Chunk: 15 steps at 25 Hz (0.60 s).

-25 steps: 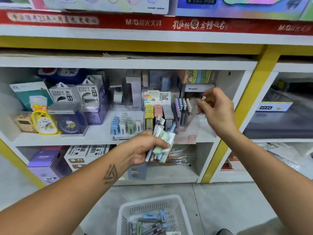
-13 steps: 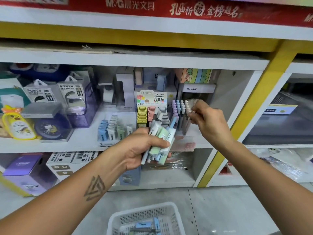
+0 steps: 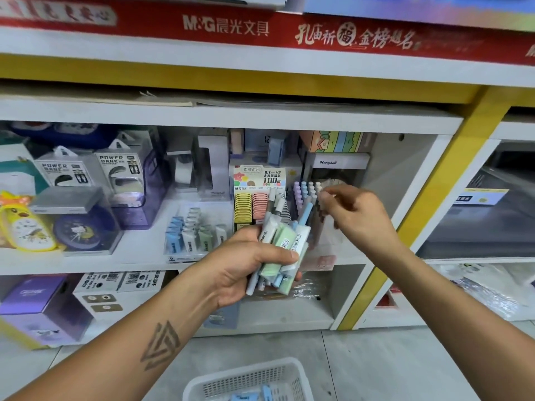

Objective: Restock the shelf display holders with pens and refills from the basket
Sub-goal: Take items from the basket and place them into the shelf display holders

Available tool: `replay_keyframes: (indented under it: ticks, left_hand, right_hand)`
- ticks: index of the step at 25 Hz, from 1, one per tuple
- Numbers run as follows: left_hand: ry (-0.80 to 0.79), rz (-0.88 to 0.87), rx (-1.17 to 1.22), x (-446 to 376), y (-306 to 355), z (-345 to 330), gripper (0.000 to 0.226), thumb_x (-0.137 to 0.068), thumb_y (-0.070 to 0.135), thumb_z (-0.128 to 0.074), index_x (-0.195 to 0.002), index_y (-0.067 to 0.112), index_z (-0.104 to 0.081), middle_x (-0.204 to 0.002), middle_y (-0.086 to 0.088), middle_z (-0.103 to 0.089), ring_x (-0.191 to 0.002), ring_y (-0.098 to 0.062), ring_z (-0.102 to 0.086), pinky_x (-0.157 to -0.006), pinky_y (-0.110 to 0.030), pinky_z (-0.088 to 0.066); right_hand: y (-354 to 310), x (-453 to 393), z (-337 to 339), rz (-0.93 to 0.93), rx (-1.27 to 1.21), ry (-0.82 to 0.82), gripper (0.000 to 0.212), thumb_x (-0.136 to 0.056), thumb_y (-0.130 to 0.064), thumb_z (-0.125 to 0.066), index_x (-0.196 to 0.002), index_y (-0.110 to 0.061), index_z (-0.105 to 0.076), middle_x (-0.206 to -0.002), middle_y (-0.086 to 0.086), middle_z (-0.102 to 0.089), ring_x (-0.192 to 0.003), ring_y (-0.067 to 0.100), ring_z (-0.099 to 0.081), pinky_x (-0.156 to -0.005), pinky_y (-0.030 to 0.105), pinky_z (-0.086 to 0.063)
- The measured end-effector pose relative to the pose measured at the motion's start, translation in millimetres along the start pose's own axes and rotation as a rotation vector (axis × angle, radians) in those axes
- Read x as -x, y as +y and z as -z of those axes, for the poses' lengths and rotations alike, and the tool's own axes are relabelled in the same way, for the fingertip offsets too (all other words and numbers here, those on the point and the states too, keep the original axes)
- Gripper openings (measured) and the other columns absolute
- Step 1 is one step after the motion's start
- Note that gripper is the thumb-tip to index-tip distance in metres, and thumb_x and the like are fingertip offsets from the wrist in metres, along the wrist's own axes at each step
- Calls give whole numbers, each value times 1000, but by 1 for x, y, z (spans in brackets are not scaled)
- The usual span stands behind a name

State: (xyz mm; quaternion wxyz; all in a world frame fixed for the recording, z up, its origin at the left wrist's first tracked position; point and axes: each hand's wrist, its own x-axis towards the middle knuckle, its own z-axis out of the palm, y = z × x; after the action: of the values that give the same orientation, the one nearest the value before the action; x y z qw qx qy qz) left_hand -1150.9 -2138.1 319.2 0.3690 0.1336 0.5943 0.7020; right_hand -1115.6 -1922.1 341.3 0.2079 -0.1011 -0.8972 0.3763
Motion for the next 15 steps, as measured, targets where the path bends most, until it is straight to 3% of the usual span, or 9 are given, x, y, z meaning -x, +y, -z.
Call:
replay_keyframes:
  ticks: [2,5,8,11,15]
  left_hand:
    - [-16,2,19,0,0,-1,29,-79,-7,-70,-108,0,-67,-89,-19,-74,-73,-32,-72,-67,-41,-59]
    - [-21,6,26,-1,-1,0,32,-79,-7,-70,-110,1,-67,-92,-19,-74,-73,-32,-72,-66,-40,-59]
    - [7,7,13,-1,0,5,38,-77,-6,-72,-113,3,-66,-97,-20,-74,-76,-34,-73,-70,-40,-55]
    - [15,7,15,0,2,12,42,-76,-6,-73,-116,3,-64,-95,-19,-75,-77,-34,-73,-60,-36,-59]
    - [20,-5,33,4,3,17,44,-73,-7,-73,-116,1,-64,-92,-19,-74,-73,-34,-73,-55,-33,-58]
  right_hand:
    - [-13,2,-3,-214,-297,-169,32,-91,-44,-68,-86,-13,-74,-72,8,-73,-54,16,-61,-49,26,-42]
    - [-22,3,-10,-338,-434,-251,30,-89,-29,-74,-80,-1,-72,-66,18,-70,-48,19,-58,-43,23,-40]
    - [-22,-3,-9,-366,-553,-152,25,-95,-21,-66,-84,1,-70,-71,20,-70,-51,22,-62,-44,24,-44]
    - [-21,-9,-7,-398,-710,-77,20,-100,-16,-58,-85,-5,-65,-69,15,-71,-53,22,-66,-44,23,-45]
    - [-24,-5,-10,-378,-782,-307,13,-89,-6,-70,-77,-11,-71,-85,19,-75,-63,20,-69,-53,23,-50]
